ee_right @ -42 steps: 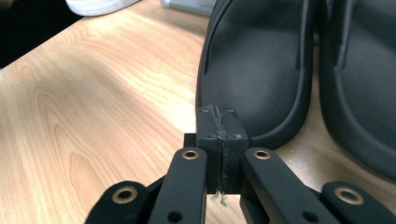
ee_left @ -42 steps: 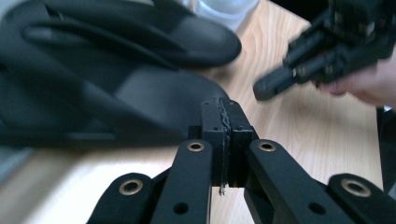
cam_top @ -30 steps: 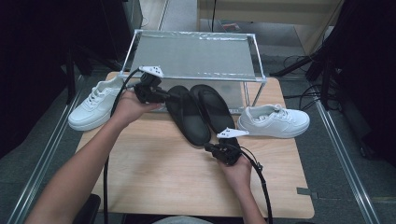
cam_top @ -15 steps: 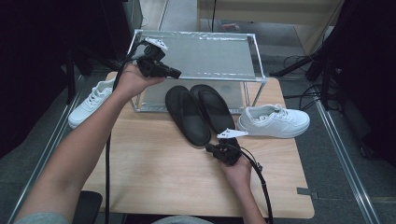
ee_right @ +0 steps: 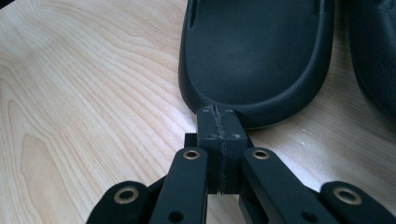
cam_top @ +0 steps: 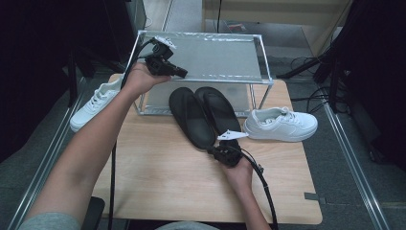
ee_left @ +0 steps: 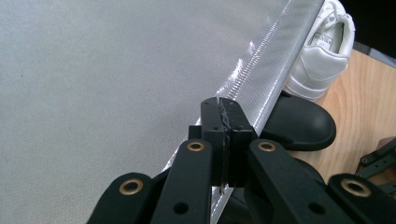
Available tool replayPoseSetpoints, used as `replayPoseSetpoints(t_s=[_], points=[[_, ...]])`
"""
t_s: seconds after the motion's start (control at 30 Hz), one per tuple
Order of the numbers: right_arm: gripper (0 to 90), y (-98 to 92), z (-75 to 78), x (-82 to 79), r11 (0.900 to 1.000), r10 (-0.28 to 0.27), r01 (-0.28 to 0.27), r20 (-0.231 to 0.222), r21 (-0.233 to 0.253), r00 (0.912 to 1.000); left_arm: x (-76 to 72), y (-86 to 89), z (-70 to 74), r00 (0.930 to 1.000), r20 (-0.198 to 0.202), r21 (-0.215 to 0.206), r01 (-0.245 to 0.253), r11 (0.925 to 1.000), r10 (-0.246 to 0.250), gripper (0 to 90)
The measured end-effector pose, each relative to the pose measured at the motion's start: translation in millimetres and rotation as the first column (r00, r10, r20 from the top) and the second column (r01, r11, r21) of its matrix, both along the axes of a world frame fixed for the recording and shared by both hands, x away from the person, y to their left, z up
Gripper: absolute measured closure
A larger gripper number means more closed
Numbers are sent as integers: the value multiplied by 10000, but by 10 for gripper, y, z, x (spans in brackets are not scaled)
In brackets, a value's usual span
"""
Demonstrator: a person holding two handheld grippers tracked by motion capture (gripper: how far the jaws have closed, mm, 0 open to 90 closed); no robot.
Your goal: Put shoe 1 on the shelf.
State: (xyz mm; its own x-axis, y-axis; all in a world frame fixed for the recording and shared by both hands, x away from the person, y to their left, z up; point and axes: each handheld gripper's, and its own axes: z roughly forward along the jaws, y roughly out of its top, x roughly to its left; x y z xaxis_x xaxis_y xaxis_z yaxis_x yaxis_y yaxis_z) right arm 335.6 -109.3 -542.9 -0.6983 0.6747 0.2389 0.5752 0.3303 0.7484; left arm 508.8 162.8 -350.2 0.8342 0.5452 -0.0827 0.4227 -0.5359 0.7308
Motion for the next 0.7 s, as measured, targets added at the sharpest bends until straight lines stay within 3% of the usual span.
replayPoseSetpoints(t_s=[0.17, 0.27, 0.37, 0.47, 0.7], points=[[900, 49, 25, 46, 10000, 66, -66, 70, -18, 10000, -11, -19, -5, 9998, 218, 204, 33, 9998, -38, 900], [900, 113, 45, 71, 9997, 193, -191, 192, -139, 9996, 1, -32, 5, 9999, -17, 232, -108, 9997, 108, 900], [900, 172, 47, 103, 9994, 264, -258, 292, -214, 9992, -4, -62, 29, 9999, 155, 685, 46, 9976, -57, 900], [900, 201, 48, 148, 9996, 257, -255, 174, -124, 9995, -7, -72, 38, 9998, 206, 835, 68, 9965, -86, 900], [900, 123, 48, 177, 10000, 45, -45, 53, -53, 10000, -20, -71, 9, 9996, 277, 605, -110, 9981, 93, 900]])
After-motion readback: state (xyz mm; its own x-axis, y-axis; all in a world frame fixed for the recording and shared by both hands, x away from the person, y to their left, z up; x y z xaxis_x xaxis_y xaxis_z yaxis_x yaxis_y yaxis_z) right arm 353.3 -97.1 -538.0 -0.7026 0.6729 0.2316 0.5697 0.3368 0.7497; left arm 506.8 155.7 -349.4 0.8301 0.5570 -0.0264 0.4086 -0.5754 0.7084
